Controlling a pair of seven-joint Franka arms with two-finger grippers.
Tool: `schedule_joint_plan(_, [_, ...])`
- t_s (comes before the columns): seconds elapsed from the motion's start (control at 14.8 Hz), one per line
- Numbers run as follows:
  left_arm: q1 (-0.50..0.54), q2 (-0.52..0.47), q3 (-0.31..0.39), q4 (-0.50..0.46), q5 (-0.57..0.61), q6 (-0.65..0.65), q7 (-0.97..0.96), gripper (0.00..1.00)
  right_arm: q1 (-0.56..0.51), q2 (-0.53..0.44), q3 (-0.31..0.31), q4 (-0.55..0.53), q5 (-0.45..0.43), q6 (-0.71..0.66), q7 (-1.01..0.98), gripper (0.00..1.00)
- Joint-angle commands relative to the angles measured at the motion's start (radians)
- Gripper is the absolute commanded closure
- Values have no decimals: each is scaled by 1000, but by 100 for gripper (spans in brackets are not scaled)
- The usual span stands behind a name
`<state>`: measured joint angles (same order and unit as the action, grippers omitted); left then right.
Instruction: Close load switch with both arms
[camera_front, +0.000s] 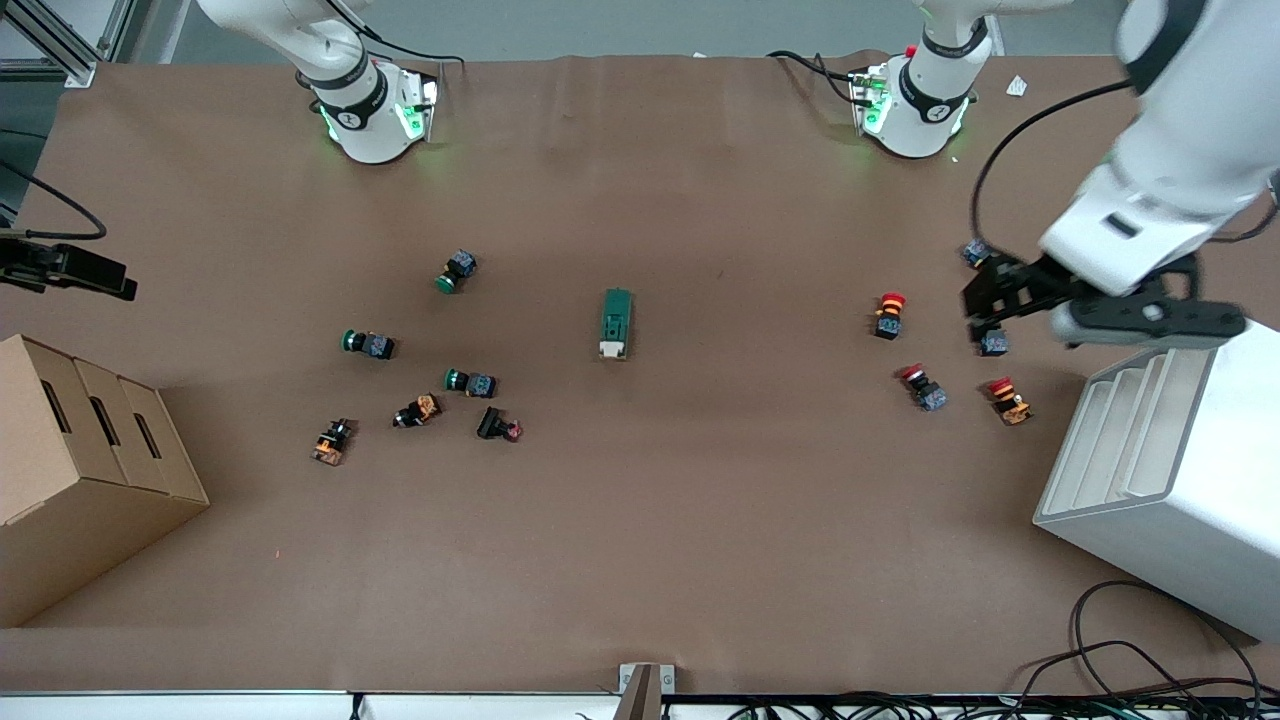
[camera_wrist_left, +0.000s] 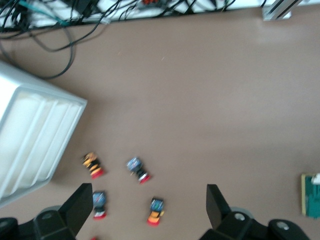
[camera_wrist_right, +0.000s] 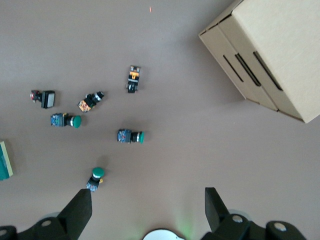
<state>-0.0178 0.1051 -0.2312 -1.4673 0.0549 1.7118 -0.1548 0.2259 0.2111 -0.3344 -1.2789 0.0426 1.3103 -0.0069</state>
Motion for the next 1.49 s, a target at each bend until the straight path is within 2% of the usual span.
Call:
schedule_joint_plan(0.0, [-4,-85,44,-53,-61,-82,58,0,-2,-22,9,-5,3,-19,8,0])
schedule_joint_plan(0.2, [-4,-189,92,-164,-89,-106,136,0,-10,-53,26,-14,2,-32,109,0])
schedule_joint_plan(0.27, [-1,-217,93,-192,-89,-107,136,0,-46,-76,81,-40,-3,-26,117,0])
schedule_joint_plan(0.34, [4,-243,93,-220,-89,-107,136,0,-115,-106,166,-66,-10,-17,116,0])
schedule_joint_plan(0.41, [4,-273,93,-253,-89,-106,135,0,-150,-131,216,-94,-24,-3,114,0])
schedule_joint_plan(0.54, [5,-310,92,-294,-89,-106,133,0,-161,-180,235,-152,-39,23,114,0])
schedule_joint_plan(0.74, [6,-343,93,-321,-89,-106,133,0,-224,-223,301,-203,-41,52,113,0])
schedule_joint_plan(0.88, [7,-329,93,-289,-87,-107,138,0,-235,-239,305,-212,-41,50,113,0])
schedule_joint_plan(1.08, [10,-245,95,-179,-83,-147,133,0,-267,-268,343,-249,-43,70,111,0])
schedule_joint_plan(1.22, [10,-194,95,-114,-83,-175,132,0,-269,-274,345,-252,-59,72,111,0])
schedule_joint_plan(1.42, [10,-177,93,-104,-79,-175,126,0,-260,-295,347,-275,-61,72,114,0])
